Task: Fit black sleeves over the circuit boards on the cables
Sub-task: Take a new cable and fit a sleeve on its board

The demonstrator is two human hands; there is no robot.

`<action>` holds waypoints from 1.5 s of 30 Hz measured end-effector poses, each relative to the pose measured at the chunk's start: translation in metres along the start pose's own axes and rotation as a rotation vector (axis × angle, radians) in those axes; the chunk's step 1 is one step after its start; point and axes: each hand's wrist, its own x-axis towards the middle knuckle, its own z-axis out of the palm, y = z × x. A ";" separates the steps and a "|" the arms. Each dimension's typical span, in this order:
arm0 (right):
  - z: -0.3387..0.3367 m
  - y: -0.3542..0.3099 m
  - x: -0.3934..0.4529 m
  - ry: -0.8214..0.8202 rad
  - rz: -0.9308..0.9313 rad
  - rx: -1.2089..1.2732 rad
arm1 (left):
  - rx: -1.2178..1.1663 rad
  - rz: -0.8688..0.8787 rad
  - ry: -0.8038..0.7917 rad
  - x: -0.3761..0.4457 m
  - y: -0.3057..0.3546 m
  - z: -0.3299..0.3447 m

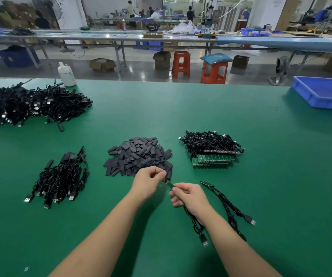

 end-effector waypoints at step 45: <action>-0.003 0.017 0.005 -0.050 0.003 -0.312 | 0.403 -0.164 0.320 0.052 -0.027 -0.055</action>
